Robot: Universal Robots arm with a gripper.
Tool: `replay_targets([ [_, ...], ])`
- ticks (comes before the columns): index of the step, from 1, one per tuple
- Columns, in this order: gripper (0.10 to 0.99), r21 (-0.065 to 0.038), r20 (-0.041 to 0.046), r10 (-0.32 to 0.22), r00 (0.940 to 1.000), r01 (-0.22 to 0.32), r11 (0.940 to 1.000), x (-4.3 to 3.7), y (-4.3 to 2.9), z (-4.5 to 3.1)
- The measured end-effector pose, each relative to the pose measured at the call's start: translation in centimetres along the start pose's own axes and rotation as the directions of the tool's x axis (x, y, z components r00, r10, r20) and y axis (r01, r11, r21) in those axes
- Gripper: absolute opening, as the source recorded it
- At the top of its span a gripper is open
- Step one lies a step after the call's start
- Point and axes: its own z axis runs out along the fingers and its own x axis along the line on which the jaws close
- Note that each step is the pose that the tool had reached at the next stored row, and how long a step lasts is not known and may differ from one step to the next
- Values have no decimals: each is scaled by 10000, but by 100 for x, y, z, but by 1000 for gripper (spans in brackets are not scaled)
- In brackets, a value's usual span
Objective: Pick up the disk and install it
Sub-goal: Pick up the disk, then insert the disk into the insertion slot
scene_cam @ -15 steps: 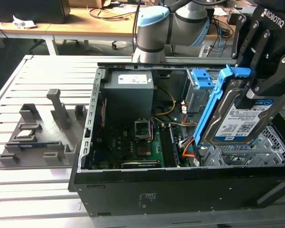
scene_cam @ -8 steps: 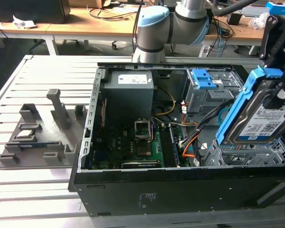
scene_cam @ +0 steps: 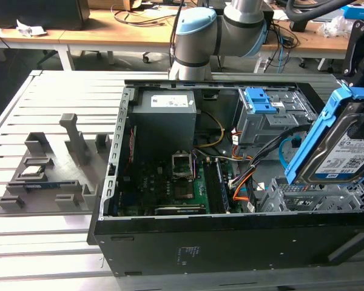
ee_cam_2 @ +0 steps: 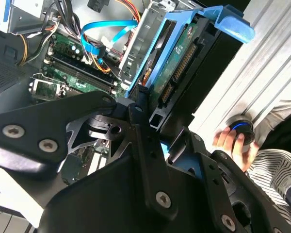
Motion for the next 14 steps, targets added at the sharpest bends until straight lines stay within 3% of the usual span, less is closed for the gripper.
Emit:
replay_targets([
  [11,365,0,-5,0,10000,0,10000,-1,-17,3],
  [14,365,5,-103,-2,9999,2,10000,-5,-16,49],
])
